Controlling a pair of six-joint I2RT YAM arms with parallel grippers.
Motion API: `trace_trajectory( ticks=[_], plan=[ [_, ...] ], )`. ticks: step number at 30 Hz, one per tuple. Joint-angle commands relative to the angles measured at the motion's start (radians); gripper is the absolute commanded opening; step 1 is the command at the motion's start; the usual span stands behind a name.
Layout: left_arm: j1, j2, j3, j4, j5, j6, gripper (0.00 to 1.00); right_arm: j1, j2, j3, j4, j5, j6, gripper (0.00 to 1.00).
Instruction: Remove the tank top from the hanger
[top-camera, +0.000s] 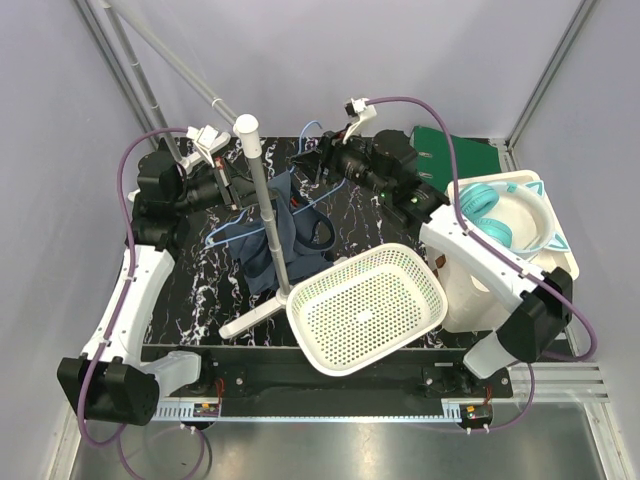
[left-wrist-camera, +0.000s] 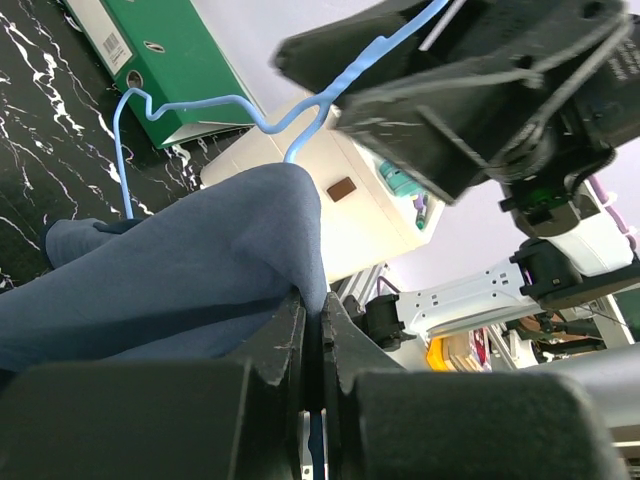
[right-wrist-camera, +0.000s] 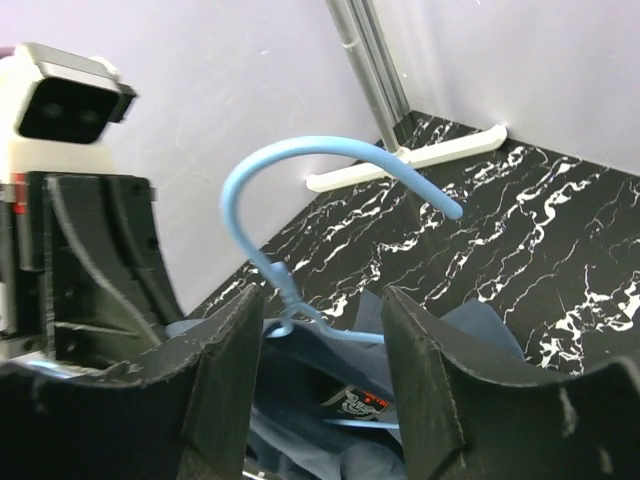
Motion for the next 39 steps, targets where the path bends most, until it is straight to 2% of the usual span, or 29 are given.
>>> trace_trajectory(
  ticks=[1, 4, 5, 8, 9, 11, 14, 15, 18, 22, 24, 26, 29, 31, 34, 39],
  plan=[
    [-0.001, -0.023, 0.028, 0.060, 0.036, -0.001, 0.00, 0.017, 0.029, 0.064, 0.046, 0.037, -0.015, 0.57],
    [0.000, -0.018, 0.031, 0.059, 0.036, 0.001, 0.00, 0.023, 0.052, 0.070, 0.060, 0.046, -0.025, 0.45],
    [0.002, -0.015, 0.036, 0.043, 0.030, 0.013, 0.00, 0.024, 0.059, 0.075, 0.062, 0.053, -0.032, 0.35],
    [0.002, -0.007, 0.080, -0.056, -0.025, 0.076, 0.00, 0.024, 0.081, 0.081, 0.046, 0.098, -0.055, 0.20],
    [0.002, -0.007, 0.101, -0.082, -0.047, 0.090, 0.00, 0.026, 0.084, 0.082, 0.043, 0.109, -0.073, 0.11],
    [0.002, -0.009, 0.115, -0.153, -0.131, 0.126, 0.02, 0.027, 0.096, 0.092, 0.037, 0.145, -0.093, 0.00],
    [0.007, -0.019, 0.112, -0.222, -0.247, 0.156, 0.30, 0.027, 0.114, 0.111, 0.019, 0.198, -0.143, 0.00],
    [0.008, -0.032, 0.109, -0.231, -0.272, 0.162, 0.45, 0.026, 0.121, 0.118, 0.013, 0.198, -0.172, 0.00],
    [0.016, -0.070, 0.094, -0.276, -0.389, 0.186, 0.63, 0.026, 0.145, 0.153, -0.018, 0.247, -0.223, 0.00],
    [0.020, -0.153, 0.086, -0.368, -0.585, 0.237, 0.77, 0.040, 0.174, 0.210, -0.061, 0.312, -0.297, 0.00],
    [0.023, -0.191, 0.077, -0.389, -0.708, 0.249, 0.79, 0.084, 0.190, 0.234, -0.087, 0.380, -0.410, 0.00],
    [0.025, -0.256, 0.066, -0.418, -0.819, 0.248, 0.80, 0.128, 0.231, 0.291, -0.139, 0.530, -0.564, 0.00],
    [0.025, -0.341, 0.034, -0.425, -0.923, 0.234, 0.81, 0.217, 0.294, 0.346, -0.141, 0.702, -0.769, 0.00],
    [0.025, -0.371, 0.014, -0.425, -0.975, 0.223, 0.81, 0.259, 0.340, 0.384, -0.136, 0.803, -0.831, 0.00],
    [0.027, -0.398, 0.000, -0.425, -0.986, 0.220, 0.81, 0.268, 0.362, 0.400, -0.129, 0.873, -0.862, 0.00],
    [0.025, -0.363, -0.003, -0.425, -0.896, 0.226, 0.79, 0.267, 0.308, 0.356, -0.107, 0.834, -0.845, 0.00]
  ],
)
